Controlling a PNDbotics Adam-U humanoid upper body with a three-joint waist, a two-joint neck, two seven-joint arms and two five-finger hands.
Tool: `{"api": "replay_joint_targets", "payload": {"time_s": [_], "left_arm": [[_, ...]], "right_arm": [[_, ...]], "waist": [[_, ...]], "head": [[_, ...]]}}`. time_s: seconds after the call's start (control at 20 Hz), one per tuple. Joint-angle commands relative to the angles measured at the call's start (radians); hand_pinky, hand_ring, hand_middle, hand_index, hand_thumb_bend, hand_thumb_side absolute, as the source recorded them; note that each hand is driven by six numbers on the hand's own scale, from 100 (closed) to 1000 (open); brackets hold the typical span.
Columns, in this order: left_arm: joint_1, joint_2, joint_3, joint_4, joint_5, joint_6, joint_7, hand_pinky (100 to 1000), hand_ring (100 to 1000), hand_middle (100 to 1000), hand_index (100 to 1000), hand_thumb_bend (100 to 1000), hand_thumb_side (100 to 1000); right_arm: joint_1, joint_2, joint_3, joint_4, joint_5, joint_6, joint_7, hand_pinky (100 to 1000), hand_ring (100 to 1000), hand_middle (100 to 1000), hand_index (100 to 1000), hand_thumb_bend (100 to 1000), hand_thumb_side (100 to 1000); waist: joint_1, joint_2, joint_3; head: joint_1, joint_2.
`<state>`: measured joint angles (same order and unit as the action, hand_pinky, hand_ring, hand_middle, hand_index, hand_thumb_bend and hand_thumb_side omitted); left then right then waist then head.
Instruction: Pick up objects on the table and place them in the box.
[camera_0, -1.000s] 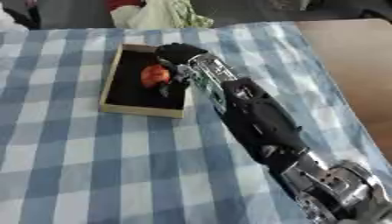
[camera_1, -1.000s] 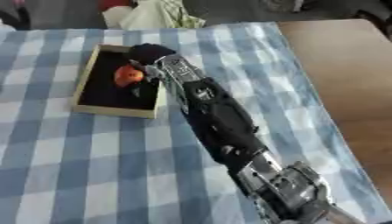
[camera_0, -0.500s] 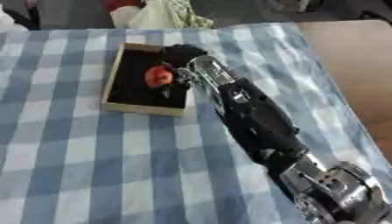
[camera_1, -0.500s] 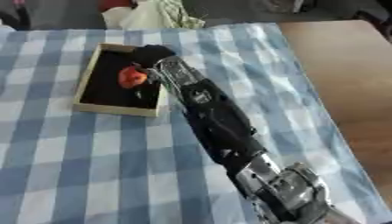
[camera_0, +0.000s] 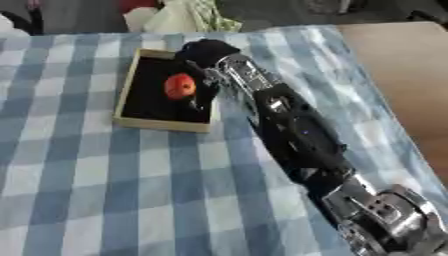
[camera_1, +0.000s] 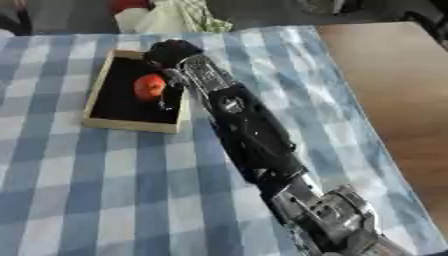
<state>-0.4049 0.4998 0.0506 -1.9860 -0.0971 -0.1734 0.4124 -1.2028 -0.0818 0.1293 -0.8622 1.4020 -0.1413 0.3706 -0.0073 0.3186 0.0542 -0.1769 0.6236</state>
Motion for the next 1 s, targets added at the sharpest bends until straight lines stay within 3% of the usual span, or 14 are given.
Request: {"api": "replay_joint_targets", "payload": {"time_s": [0.05, 0.35, 0.5, 0.85, 1.0], "left_arm": [[-0.004, 0.020, 0.005, -0.014, 0.002, 0.002, -0.006, 780, 777, 735, 831, 547, 707], [0.004, 0.023, 0.007, -0.014, 0.000, 0.004, -0.009, 781, 778, 736, 831, 548, 707], [0.011, 0.027, 0.010, -0.014, -0.004, 0.005, -0.007, 782, 779, 736, 830, 548, 706], [0.029, 0.039, 0.019, -0.014, -0.015, 0.006, 0.007, 783, 779, 737, 830, 548, 706], [0.034, 0.043, 0.022, -0.014, -0.020, 0.006, 0.011, 783, 779, 737, 830, 548, 706]], "right_arm": [[-0.034, -0.033, -0.004, -0.061, -0.046, -0.003, 0.017, 759, 761, 719, 891, 427, 300], [-0.041, -0.074, 0.004, -0.129, -0.098, -0.005, 0.055, 759, 761, 718, 890, 409, 290], [-0.035, -0.124, 0.017, -0.207, -0.156, -0.017, 0.067, 764, 761, 710, 887, 348, 285], [0.031, -0.311, 0.044, -0.484, -0.351, -0.001, 0.066, 759, 737, 651, 845, 136, 252], [0.073, -0.383, 0.040, -0.588, -0.417, 0.036, 0.050, 757, 737, 648, 841, 106, 317]], "waist": [[0.005, -0.030, -0.004], [0.005, -0.045, -0.013], [0.003, -0.049, -0.018], [0.002, -0.053, -0.032], [0.004, -0.054, -0.037]], "head": [[0.007, 0.008], [0.012, 0.014], [0.019, 0.019], [0.040, 0.025], [0.046, 0.027]]}}
